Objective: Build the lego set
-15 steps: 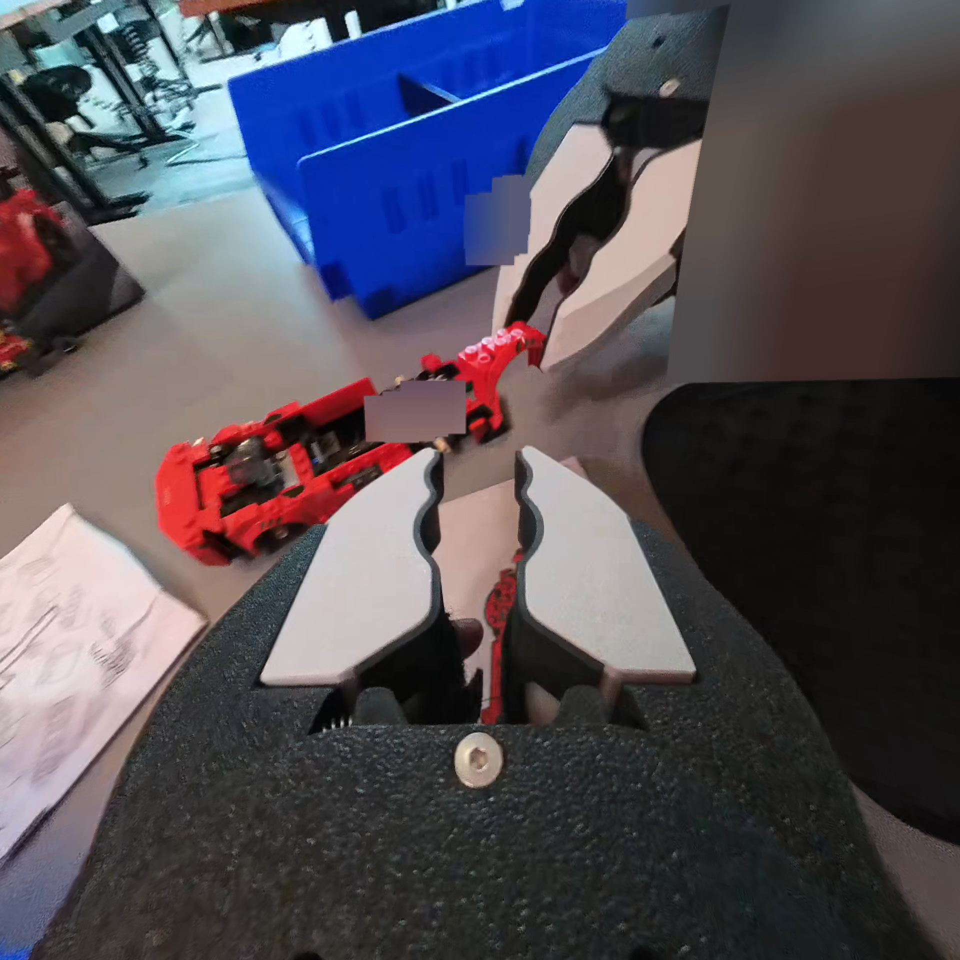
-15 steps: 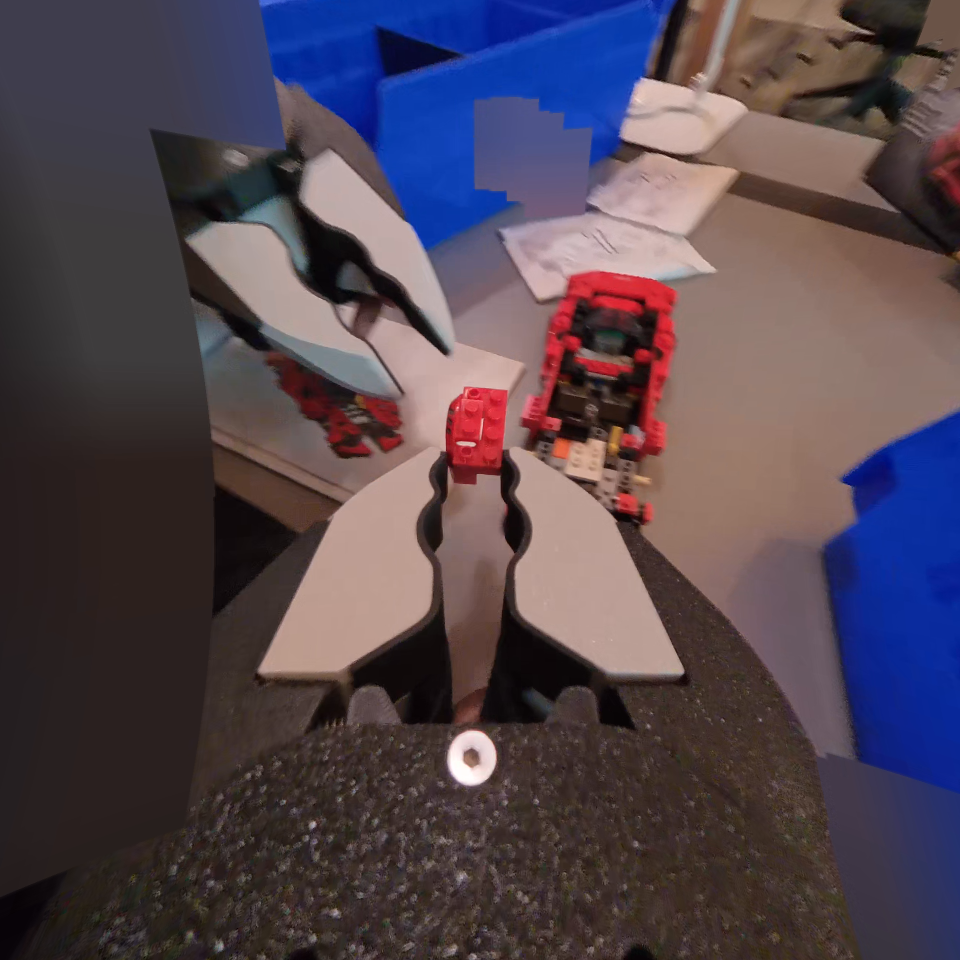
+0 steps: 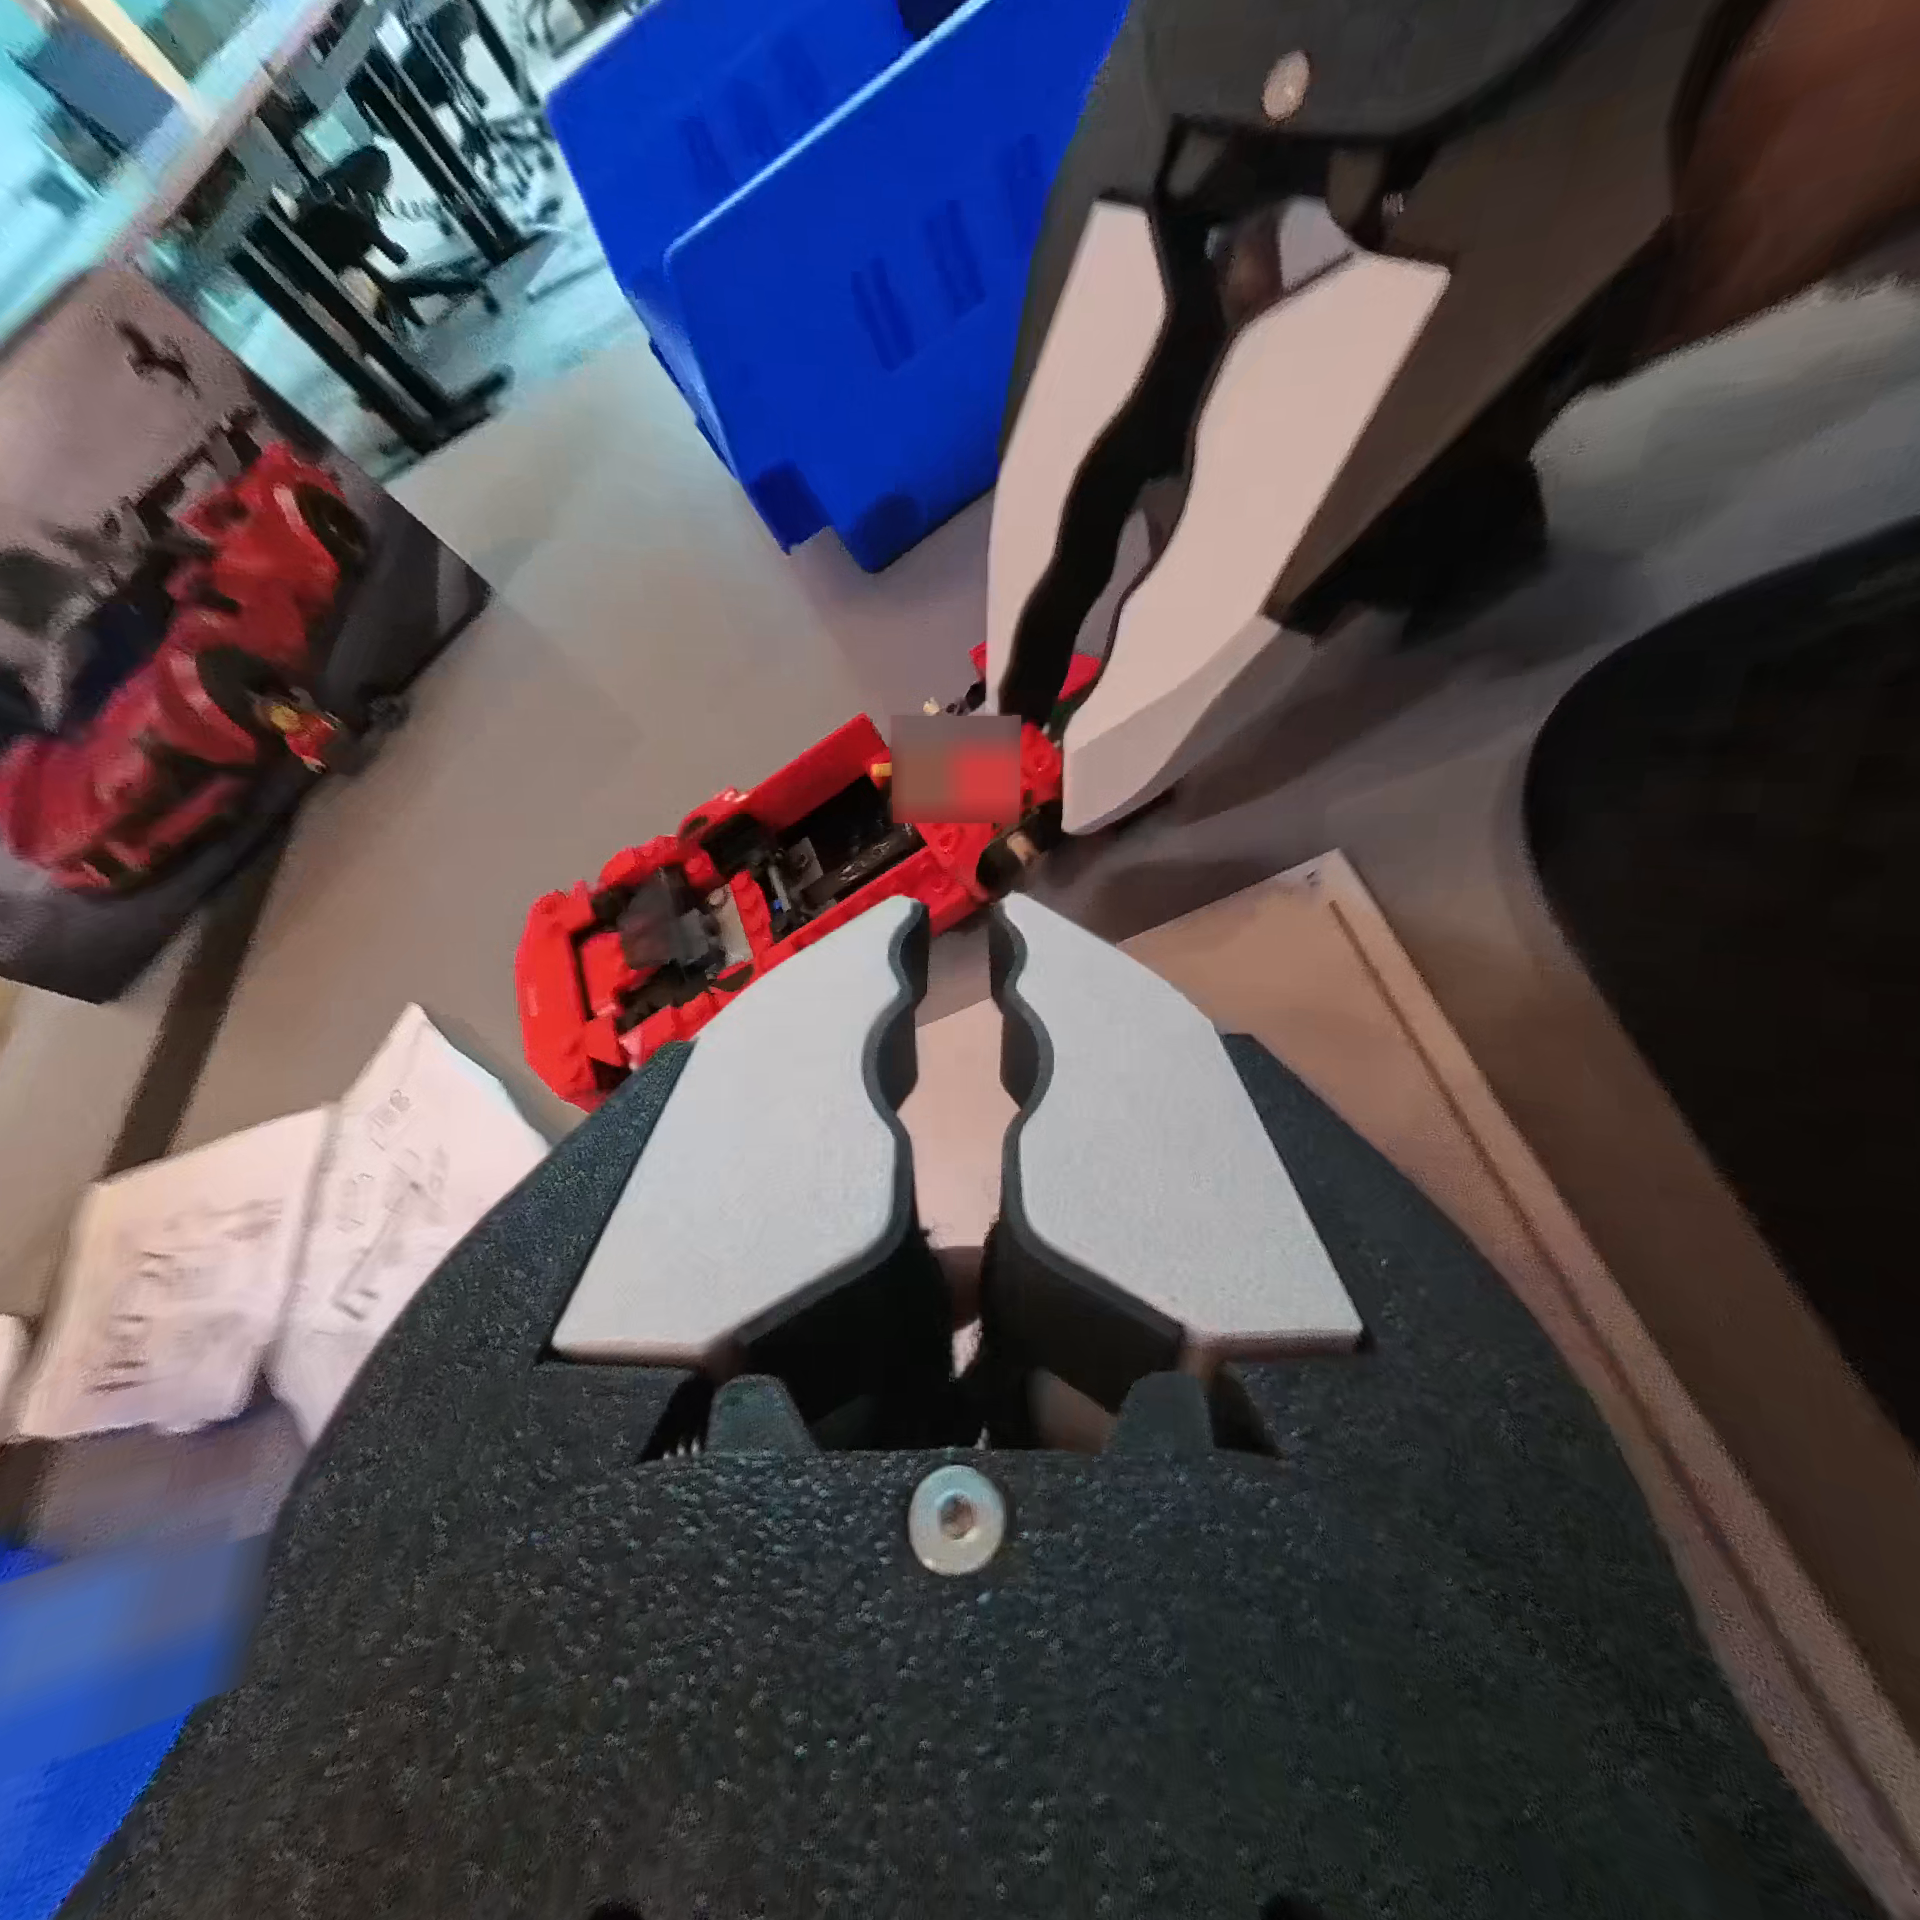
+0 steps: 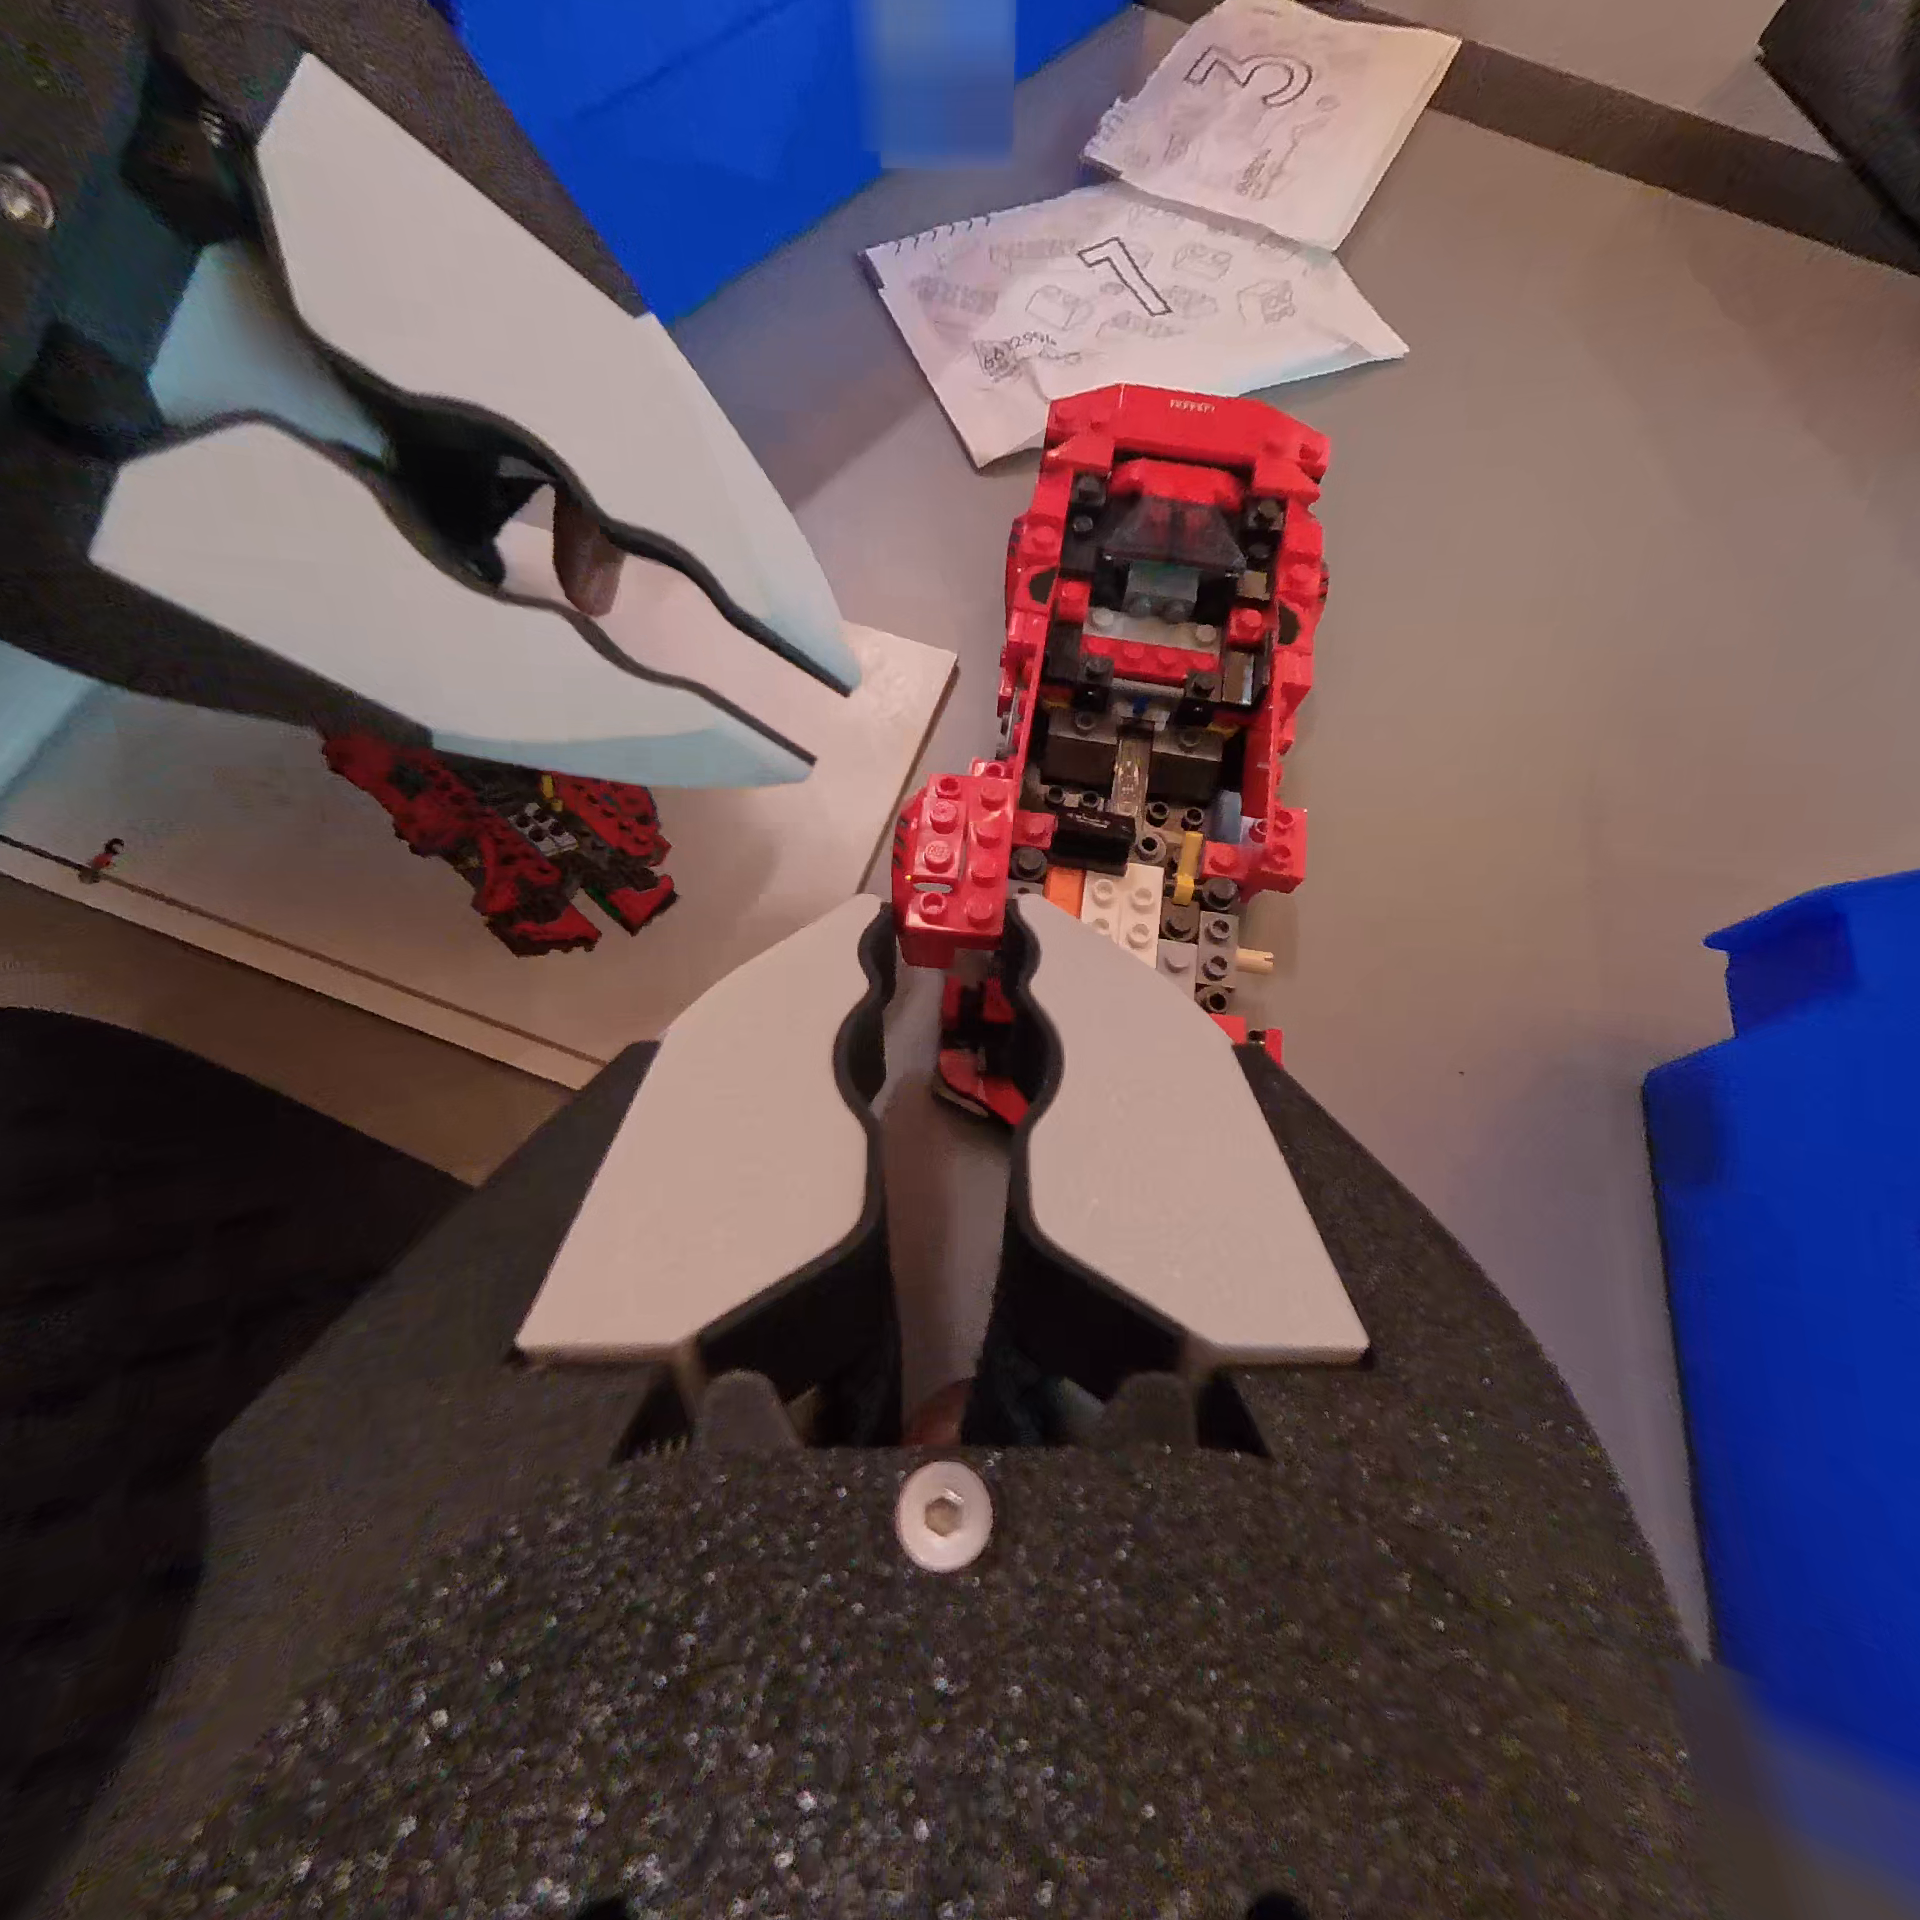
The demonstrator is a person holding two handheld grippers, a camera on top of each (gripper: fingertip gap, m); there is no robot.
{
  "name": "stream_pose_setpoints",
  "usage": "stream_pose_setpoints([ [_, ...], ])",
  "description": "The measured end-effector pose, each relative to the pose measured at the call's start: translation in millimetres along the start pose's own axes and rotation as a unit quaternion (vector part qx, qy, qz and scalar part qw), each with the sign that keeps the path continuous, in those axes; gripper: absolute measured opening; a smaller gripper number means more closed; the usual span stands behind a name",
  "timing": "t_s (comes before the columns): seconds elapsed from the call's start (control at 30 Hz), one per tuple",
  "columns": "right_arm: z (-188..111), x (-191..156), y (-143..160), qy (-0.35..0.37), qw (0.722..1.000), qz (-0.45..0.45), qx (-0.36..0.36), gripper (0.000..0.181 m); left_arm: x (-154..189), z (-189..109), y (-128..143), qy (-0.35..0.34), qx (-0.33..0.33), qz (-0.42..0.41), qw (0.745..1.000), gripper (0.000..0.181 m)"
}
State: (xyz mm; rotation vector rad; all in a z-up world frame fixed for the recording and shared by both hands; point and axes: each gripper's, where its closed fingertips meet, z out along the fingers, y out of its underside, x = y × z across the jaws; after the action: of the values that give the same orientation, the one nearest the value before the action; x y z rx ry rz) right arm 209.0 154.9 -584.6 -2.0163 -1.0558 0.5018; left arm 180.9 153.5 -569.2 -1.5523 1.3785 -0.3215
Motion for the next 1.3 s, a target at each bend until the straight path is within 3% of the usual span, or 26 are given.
stream_pose_setpoints([
  [0.1,-1,1,0,-0.006,1.000,0.007,-0.003,0.020,-7,6,3,-0.055,-0.010,0.126,0.990,0.016],
  [0.23,-2,1,0,-0.006,1.000,0.009,0.001,0.020,-3,11,-7,-0.107,0.012,0.285,0.952,0.015],
  [0.57,3,-2,3,-0.006,1.000,0.007,0.000,0.020,9,22,-11,-0.135,0.002,0.432,0.892,0.009],
  [0.83,-1,-3,5,-0.008,1.000,-0.009,0.007,0.021,9,26,-11,-0.163,0.001,0.478,0.863,0.003],
  [1.13,-36,20,16,-0.008,0.998,0.034,0.053,0.032,7,24,-6,-0.160,-0.006,0.483,0.861,0.003],
  [1.3,-37,22,26,-0.009,0.997,0.054,0.055,0.031,10,28,-7,-0.155,-0.012,0.491,0.857,0.003],
])
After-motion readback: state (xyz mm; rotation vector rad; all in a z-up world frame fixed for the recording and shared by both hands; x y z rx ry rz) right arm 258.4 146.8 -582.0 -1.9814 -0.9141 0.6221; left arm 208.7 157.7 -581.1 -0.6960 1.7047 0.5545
